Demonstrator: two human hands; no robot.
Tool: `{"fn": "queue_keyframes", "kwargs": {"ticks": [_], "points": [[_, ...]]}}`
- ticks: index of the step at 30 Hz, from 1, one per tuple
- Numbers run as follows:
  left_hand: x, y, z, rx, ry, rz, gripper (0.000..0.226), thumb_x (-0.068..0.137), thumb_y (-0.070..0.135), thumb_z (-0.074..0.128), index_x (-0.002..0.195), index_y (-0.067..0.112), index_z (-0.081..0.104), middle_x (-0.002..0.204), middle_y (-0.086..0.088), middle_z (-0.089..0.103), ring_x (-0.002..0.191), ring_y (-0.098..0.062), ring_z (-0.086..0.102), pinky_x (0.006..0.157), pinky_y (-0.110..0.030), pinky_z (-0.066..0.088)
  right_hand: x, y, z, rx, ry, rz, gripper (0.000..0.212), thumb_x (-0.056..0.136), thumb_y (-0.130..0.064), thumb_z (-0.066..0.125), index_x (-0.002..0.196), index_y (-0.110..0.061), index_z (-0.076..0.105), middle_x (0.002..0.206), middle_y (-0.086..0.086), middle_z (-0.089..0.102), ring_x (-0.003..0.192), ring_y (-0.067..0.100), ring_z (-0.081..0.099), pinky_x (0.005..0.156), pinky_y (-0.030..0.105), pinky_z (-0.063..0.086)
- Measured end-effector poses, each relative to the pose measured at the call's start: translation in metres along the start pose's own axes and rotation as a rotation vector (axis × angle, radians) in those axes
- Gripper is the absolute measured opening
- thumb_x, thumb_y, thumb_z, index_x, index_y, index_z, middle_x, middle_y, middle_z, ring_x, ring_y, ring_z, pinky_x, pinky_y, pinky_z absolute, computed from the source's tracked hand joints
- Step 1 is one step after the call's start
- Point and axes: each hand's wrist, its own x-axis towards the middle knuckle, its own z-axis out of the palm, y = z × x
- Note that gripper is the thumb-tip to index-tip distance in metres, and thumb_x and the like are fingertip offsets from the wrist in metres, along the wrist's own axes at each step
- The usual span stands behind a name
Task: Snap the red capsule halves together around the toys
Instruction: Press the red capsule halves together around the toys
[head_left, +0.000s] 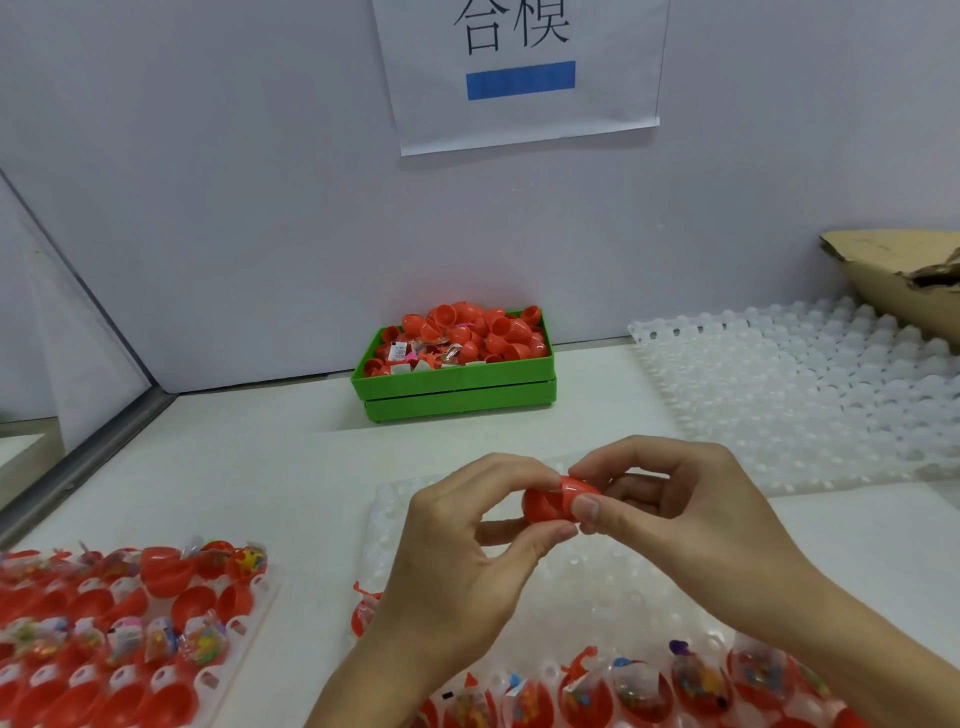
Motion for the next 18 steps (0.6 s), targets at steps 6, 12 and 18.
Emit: {"fn": "queue_keyframes", "kwargs": {"ticks": [6, 12, 18], "points": [[-0.0018, 0.0035, 0.0004, -0.148, 0.038, -0.168, 0.048, 0.063, 0.025, 0.082, 0.100, 0.043, 0.058, 0.102, 0.017, 0.075, 0.088, -0.009, 0.075, 0.074, -0.028, 0.062, -0.0003, 0.0002, -0.0009, -0.028, 0.000, 0.010, 0.016, 0.078, -0.007, 0.079, 0.084, -0.021, 0.077, 0.080, 0.007, 0.076, 0.075, 0.023, 0.074, 0.081, 0.035, 0.060], [-0.0008, 0.0068, 0.0014, -0.196, 0.017, -0.176, 0.052, 0.064, 0.019, 0.084, 0.104, 0.043, 0.063, 0.108, 0.020, 0.073, 0.101, -0.006, 0.071, 0.079, -0.027, 0.060, -0.0008, -0.0018, -0.0007, -0.033, 0.009, -0.009, 0.019, 0.074, -0.005, 0.081, 0.082, -0.021, 0.077, 0.081, 0.008, 0.076, 0.075, 0.026, 0.074, 0.078, 0.037, 0.060], [0.0030, 0.0040, -0.0006, -0.331, -0.012, -0.217, 0.041, 0.064, 0.004, 0.083, 0.099, 0.021, 0.073, 0.100, 0.007, 0.077, 0.099, -0.010, 0.072, 0.076, -0.021, 0.059, -0.0005, -0.0010, -0.0023, -0.006, 0.018, -0.045, 0.019, 0.070, -0.003, 0.082, 0.082, -0.017, 0.077, 0.081, 0.009, 0.075, 0.075, 0.026, 0.074, 0.075, 0.034, 0.061]]}}
